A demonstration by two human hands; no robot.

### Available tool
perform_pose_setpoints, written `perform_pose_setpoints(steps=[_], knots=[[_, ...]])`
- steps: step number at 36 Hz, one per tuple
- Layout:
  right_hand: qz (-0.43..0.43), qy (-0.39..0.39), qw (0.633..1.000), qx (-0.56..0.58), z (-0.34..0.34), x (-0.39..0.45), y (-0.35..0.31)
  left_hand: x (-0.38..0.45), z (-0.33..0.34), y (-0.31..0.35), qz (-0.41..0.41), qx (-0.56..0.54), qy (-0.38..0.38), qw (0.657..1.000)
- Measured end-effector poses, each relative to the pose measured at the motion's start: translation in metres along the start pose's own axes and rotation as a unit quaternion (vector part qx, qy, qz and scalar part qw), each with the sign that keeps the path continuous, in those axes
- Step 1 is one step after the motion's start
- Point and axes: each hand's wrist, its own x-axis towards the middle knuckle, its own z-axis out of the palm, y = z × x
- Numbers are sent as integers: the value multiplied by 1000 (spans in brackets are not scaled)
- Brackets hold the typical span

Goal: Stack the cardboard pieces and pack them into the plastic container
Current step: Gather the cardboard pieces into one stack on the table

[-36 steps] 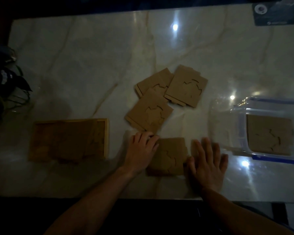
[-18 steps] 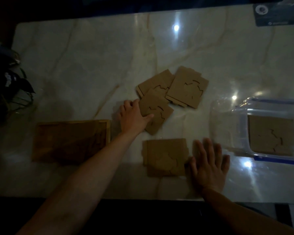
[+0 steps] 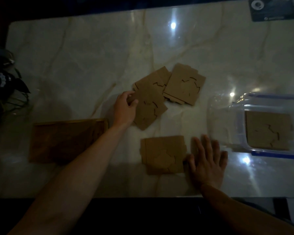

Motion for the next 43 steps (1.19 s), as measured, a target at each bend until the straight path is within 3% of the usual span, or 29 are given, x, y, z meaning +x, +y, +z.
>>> perform_pose_setpoints(steps=[9,14,22,32,37,43], knots=[[-5,-11,1000,5,2,0,3,-11,-23,-4,38,-23,-100,994],[-10,-15,1000,4,1,1,3,-44,-14,-9,37,28,-186,981],[-11,-7,1000,-20,4,2,5,-88,11,-17,85,77,-245,963],[-8,-3,1000,-20,5,3,5,-105,30,-22,131,120,-258,950],[-7,-6,1000,-14,4,2,5,-107,34,-21,140,129,-232,954],[-13,-15,1000,-9,1,3,5,-113,36,-22,209,197,-185,940]])
